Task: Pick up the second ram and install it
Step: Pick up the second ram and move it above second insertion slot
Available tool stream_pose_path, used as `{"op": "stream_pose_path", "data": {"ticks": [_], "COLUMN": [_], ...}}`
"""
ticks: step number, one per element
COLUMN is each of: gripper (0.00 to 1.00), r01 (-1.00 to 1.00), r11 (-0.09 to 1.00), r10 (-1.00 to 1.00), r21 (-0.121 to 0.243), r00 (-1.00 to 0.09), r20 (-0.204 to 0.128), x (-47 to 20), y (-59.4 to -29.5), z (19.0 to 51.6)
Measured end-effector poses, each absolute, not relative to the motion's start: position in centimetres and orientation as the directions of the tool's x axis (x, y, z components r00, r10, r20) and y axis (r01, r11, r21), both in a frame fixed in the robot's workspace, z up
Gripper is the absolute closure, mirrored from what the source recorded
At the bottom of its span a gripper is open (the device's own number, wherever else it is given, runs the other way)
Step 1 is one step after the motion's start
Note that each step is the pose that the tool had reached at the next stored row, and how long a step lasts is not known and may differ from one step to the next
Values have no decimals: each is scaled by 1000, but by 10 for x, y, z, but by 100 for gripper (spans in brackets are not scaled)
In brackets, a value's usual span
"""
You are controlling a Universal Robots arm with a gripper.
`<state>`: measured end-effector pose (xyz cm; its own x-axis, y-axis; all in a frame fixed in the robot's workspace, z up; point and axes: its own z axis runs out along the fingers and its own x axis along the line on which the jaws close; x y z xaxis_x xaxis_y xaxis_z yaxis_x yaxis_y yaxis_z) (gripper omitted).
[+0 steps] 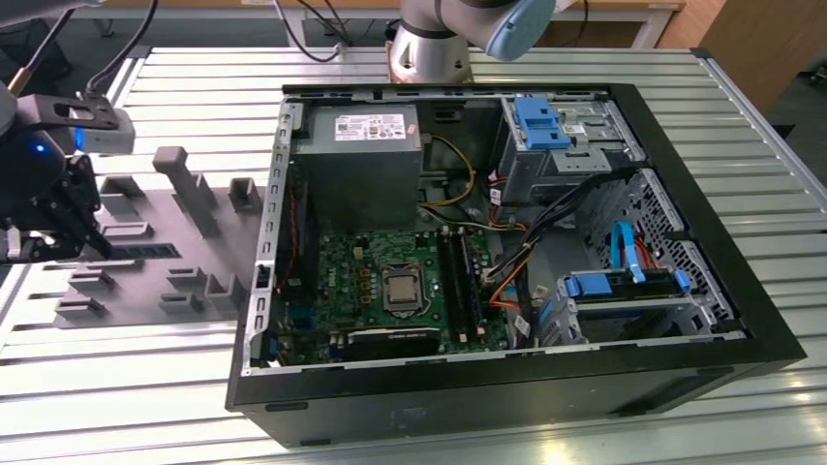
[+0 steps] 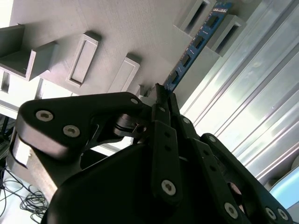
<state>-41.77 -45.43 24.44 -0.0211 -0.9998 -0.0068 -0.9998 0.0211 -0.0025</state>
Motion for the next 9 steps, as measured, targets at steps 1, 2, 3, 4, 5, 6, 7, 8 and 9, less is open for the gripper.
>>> {"op": "stream_pose_path", "data": {"ticks": [1,2,3,4,5,6,7,8,9], "gripper": [86,86,86,86,86,86,86,86,86], "r01": [-1000,-1000,-1000,-1000,-1000,-1000,-1000,-1000,-1000], "r11": [21,21,21,21,21,21,21,21,21], "r10": [-1000,-1000,-1000,-1000,-1000,-1000,-1000,-1000,-1000], "r21": [-2,-2,-2,-2,-2,-2,-2,-2,-2], "r00": [-21,-21,-21,-21,-21,-21,-21,-21,-21], "r20": [-7,-7,-7,-7,-7,-7,-7,-7,-7], "x": [-418,-418,-418,-418,-418,-418,-418,-418,-418], "y": [-454,-454,-454,-454,-454,-454,-454,-454,-454], "z": [245,246,246,247,248,248,249,250,251]}}
